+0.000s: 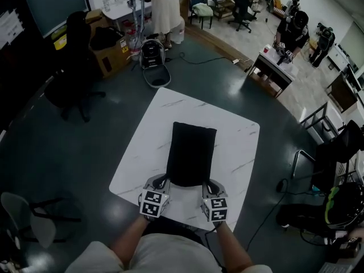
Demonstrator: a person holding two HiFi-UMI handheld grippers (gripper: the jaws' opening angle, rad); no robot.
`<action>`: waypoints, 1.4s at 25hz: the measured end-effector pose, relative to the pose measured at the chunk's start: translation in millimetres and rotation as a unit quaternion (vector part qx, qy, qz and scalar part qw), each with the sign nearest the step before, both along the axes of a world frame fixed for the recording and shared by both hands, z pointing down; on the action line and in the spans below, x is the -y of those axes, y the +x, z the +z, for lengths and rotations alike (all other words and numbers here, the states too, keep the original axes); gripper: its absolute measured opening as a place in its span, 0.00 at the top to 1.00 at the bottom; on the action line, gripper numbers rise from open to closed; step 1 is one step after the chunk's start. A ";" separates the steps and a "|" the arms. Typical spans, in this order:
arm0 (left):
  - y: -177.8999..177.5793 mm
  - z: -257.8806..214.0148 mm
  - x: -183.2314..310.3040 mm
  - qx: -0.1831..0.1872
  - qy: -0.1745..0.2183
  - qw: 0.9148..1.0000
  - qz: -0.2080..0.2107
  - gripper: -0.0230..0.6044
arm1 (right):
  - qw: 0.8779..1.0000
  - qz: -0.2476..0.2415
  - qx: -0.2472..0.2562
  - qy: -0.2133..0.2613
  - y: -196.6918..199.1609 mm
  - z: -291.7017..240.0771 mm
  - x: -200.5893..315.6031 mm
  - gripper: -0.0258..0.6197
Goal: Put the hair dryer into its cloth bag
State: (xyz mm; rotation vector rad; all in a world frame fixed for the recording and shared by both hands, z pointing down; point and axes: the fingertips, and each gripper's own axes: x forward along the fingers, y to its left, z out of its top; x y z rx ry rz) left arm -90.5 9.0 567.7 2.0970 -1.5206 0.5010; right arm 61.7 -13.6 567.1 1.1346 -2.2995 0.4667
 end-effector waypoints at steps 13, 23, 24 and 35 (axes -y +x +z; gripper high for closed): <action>4.9 -2.3 -61.8 0.054 0.009 0.996 -0.073 0.94 | 1.000 -0.013 0.009 0.016 29.4 -3.6 -57.6 0.89; 27.1 -53.6 -108.0 0.004 0.077 0.987 -0.139 0.95 | 0.993 -0.007 0.057 0.099 26.5 -63.6 -89.3 0.92; 32.9 -60.8 -112.0 -0.002 0.088 0.986 -0.140 0.95 | 0.992 -0.006 0.066 0.106 24.8 -69.8 -94.1 0.93; 81.6 -112.9 -133.6 0.003 0.152 0.984 -0.093 0.95 | 0.978 0.001 0.133 0.158 30.4 -133.7 -131.8 0.94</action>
